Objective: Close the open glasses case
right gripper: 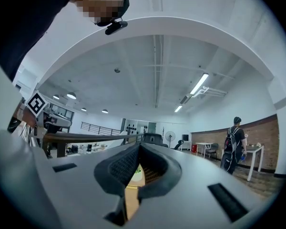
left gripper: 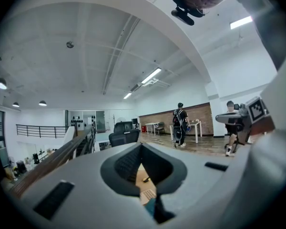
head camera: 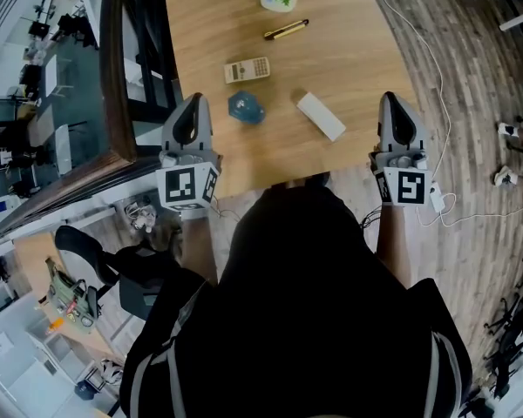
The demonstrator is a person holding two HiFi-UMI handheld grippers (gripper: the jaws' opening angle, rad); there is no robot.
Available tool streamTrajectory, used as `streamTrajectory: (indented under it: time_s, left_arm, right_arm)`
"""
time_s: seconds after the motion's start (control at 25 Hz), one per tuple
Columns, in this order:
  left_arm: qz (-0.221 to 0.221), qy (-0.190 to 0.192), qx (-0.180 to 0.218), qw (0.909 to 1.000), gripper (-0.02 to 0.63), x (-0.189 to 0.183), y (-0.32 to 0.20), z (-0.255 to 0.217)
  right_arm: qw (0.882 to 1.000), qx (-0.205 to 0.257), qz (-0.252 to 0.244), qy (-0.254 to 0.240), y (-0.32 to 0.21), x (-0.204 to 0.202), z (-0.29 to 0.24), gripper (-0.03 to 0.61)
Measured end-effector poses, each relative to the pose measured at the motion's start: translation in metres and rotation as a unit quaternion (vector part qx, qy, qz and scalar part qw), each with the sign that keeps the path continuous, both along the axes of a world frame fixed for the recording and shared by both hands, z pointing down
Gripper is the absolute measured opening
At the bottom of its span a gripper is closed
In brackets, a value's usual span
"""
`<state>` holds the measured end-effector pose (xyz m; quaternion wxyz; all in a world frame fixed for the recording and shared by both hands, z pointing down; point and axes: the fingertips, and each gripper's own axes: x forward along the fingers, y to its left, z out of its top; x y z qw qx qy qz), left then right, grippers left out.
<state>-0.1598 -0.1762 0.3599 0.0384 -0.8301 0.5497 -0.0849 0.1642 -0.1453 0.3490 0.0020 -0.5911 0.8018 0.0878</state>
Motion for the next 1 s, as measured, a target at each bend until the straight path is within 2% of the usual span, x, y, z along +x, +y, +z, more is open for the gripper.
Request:
streamTrajectory:
  time_s: [1.0]
  left_arm:
    - [0.003,0.001,0.002,1.0,-0.002,0.0087,0.01,-0.0018]
  right_arm:
    - [1.0,-0.003,0.008,-0.008,0.0074,0.007,-0.0045,0.014]
